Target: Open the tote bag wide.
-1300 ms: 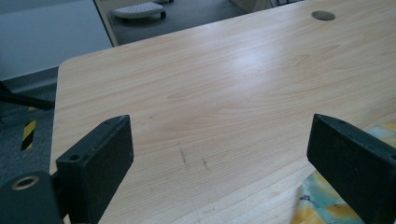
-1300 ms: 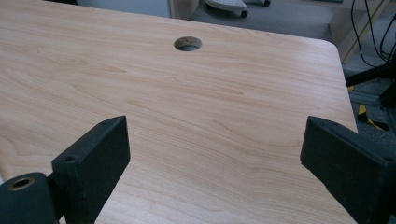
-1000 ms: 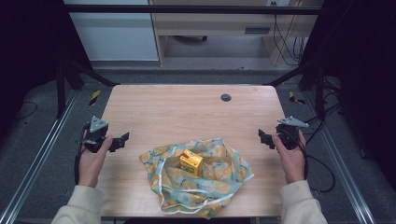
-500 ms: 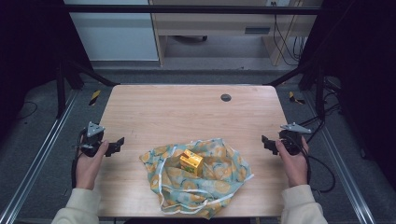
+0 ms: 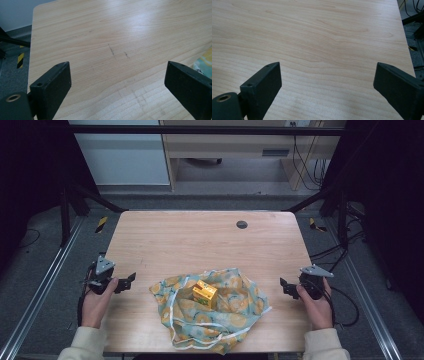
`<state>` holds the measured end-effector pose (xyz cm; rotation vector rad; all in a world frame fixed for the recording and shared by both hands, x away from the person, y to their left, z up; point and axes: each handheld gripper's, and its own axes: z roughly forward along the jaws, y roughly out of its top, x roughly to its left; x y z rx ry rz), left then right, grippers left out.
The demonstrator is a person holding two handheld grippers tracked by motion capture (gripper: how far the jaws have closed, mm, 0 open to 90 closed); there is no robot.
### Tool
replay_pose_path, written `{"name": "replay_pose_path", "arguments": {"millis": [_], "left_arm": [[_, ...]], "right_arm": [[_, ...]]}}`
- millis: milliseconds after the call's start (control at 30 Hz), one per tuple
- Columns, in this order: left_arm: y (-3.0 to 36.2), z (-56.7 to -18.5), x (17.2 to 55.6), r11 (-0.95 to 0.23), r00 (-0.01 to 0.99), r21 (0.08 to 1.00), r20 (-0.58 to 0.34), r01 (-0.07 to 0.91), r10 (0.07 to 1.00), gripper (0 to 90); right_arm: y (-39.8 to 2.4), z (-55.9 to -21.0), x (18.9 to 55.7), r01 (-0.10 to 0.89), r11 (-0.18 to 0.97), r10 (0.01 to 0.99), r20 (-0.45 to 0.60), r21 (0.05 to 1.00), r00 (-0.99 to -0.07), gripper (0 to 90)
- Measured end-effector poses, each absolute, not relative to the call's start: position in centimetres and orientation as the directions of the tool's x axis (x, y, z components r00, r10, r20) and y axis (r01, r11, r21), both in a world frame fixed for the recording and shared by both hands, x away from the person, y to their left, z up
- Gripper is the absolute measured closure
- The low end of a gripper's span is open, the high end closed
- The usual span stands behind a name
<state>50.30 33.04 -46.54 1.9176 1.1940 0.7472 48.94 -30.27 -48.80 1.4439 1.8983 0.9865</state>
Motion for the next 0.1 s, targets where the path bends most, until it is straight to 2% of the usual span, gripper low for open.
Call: {"name": "replay_pose_path", "arguments": {"millis": [100], "left_arm": [[33.11,-46.74,50.34,-0.287,0.395,0.825,0.085,0.487,0.915,6.8]], "right_arm": [[-30.48,-48.87,48.81,0.559,0.141,0.964,0.016,0.817,-0.266,8.4]]}}
